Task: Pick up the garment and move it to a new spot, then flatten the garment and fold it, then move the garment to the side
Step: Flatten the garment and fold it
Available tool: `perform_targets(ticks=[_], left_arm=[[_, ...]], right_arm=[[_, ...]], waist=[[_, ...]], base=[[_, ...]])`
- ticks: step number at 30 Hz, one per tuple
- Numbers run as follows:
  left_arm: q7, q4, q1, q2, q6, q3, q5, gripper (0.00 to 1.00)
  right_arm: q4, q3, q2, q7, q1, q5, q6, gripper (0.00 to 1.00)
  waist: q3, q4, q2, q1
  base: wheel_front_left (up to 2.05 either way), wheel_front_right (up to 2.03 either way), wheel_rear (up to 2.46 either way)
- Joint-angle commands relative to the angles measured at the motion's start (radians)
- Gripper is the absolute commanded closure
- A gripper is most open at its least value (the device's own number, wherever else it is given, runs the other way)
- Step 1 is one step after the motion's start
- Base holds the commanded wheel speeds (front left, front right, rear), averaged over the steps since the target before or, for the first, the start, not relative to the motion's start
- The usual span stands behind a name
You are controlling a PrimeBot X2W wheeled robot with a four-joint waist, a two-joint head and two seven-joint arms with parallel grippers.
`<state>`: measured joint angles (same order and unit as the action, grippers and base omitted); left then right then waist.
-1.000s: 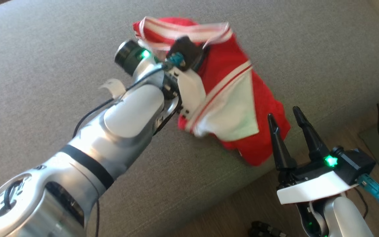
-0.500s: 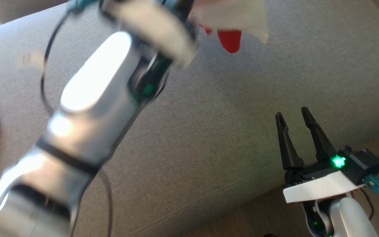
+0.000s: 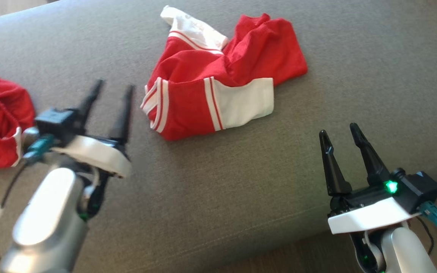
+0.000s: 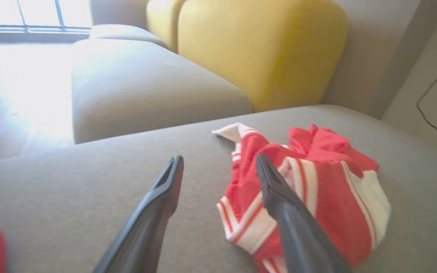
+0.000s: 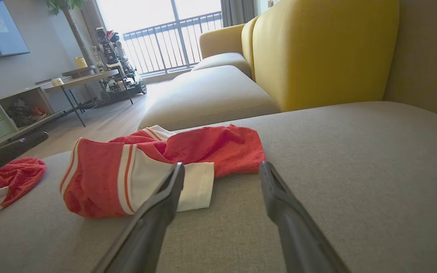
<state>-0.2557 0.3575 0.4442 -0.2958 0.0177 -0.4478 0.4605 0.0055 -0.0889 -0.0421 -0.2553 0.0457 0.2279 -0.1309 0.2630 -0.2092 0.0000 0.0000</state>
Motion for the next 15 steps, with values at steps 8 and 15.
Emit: perform_targets(ticks=[8, 15], left_arm=[[-0.006, -0.158, -0.053, 0.015, 0.06, 0.063, -0.19, 0.0], [0.01, -0.091, 0.109, -0.035, 0.086, -0.165, -0.481, 0.0]], right_arm=[[-0.035, -0.022, -0.008, -0.006, -0.002, -0.021, 0.0, 0.0], [-0.032, -0.043, -0.008, -0.006, 0.002, -0.022, 0.0, 0.0]], waist=[[0.018, 0.04, 0.0, 0.0], [0.026, 0.035, 0.0, 0.0]], base=[[0.0, 0.0, 0.0], [0.0, 0.0, 0.0]])
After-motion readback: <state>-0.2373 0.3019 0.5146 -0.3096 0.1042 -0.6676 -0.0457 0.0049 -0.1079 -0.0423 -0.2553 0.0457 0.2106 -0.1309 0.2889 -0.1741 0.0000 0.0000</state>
